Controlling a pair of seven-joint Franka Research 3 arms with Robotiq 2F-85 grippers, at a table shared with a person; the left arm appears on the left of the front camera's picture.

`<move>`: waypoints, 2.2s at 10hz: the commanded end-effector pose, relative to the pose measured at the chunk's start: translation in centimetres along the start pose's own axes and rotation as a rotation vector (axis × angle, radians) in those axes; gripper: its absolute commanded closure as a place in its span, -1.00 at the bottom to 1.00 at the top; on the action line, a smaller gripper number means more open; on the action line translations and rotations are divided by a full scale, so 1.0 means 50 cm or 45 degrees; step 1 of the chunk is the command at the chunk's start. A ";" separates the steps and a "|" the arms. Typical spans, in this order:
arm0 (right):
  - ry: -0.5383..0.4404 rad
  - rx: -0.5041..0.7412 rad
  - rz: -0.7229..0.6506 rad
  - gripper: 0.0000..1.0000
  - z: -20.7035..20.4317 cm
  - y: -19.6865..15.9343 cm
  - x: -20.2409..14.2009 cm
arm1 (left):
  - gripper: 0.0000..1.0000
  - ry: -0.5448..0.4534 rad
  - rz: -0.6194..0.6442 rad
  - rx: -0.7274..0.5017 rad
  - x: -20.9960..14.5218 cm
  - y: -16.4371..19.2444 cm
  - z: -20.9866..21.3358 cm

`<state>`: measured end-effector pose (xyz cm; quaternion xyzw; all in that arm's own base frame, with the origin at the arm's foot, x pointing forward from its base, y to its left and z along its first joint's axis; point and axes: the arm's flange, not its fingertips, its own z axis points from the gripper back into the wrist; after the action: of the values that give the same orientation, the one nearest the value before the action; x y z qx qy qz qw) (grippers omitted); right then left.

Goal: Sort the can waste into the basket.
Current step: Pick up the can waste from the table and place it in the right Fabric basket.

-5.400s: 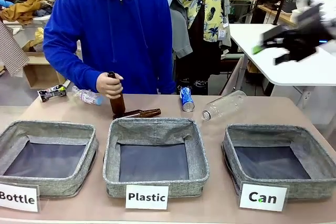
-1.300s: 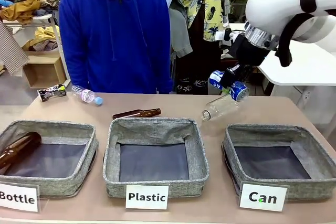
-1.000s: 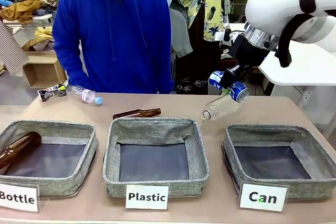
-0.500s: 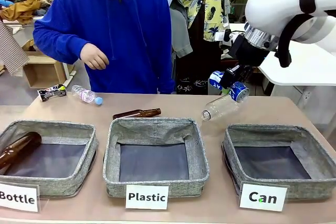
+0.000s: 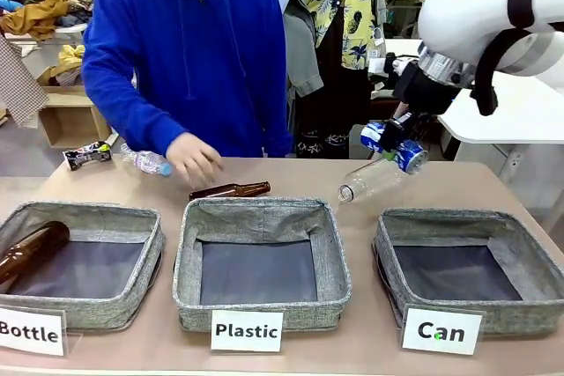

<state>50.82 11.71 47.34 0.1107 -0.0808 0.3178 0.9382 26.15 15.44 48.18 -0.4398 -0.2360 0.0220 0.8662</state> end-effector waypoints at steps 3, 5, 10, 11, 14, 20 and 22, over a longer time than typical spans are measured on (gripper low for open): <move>-0.042 0.027 0.239 0.33 -0.009 -0.067 -0.214 | -1.00 0.000 0.003 -0.016 -0.002 -0.001 0.001; -0.126 -0.011 0.401 0.33 -0.023 -0.076 -0.270 | -1.00 0.000 0.003 -0.016 -0.002 -0.001 0.001; -0.087 -0.015 0.455 -1.00 -0.035 -0.079 -0.268 | -1.00 0.000 0.003 -0.016 -0.002 -0.001 0.001; -0.082 -0.020 0.460 -1.00 -0.035 -0.079 -0.271 | -1.00 0.000 0.003 -0.016 -0.002 -0.001 0.001; -0.096 -0.012 0.438 -1.00 -0.036 -0.077 -0.272 | -1.00 0.000 0.003 -0.016 -0.002 -0.001 0.001; -0.471 0.964 -0.997 -1.00 0.078 -0.101 -0.222 | -1.00 -0.061 -0.073 0.078 -0.018 -0.011 0.191; -0.439 1.371 -1.307 -1.00 0.072 -0.168 -0.215 | -1.00 -0.177 -0.112 0.033 -0.037 -0.008 0.314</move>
<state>45.13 -0.86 47.28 0.4401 -0.0108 0.0854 0.8938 18.12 24.61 54.92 -0.4063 -0.2977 0.0331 0.8633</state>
